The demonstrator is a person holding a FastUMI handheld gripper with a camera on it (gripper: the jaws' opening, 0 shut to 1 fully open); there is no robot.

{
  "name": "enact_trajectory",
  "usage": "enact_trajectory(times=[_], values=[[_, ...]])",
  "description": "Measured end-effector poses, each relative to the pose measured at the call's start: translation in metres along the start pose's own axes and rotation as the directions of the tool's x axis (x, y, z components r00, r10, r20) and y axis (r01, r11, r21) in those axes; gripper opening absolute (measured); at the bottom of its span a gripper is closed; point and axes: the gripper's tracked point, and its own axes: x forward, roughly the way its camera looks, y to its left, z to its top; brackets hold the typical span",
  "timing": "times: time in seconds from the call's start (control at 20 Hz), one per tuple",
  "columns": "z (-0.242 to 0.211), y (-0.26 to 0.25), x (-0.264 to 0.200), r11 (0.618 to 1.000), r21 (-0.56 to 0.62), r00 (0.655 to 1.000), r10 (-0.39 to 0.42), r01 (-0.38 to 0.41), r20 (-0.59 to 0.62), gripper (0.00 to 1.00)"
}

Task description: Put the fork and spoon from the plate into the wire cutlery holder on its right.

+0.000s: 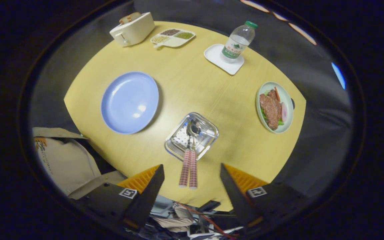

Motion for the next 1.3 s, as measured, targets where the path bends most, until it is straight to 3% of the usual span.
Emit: enact_trajectory(times=[0.05,0.2,0.4,0.6,0.8,0.9,1.0,1.2,1.3], values=[[0.003,0.004,-0.003,1.000,0.031,0.999,0.002,-0.004,0.044,0.99],[0.016,0.019,-0.017,0.989,0.140,0.976,0.007,-0.038,0.218,1.00],[0.037,0.048,-0.050,0.942,0.280,0.887,0.037,-0.185,0.461,0.99],[0.047,0.021,-0.086,0.930,0.353,0.730,-0.171,-0.102,0.662,0.99],[0.040,0.021,-0.112,0.905,0.409,0.608,-0.260,-0.118,0.750,0.98],[0.044,0.015,-0.132,0.898,0.425,0.503,-0.317,-0.112,0.804,0.97],[0.045,0.024,-0.148,0.887,0.435,0.425,-0.337,-0.157,0.840,0.97],[0.035,0.030,-0.164,0.870,0.472,0.329,-0.407,-0.144,0.852,0.97],[0.038,0.033,-0.186,0.868,0.477,0.216,-0.443,-0.140,0.870,0.97]])
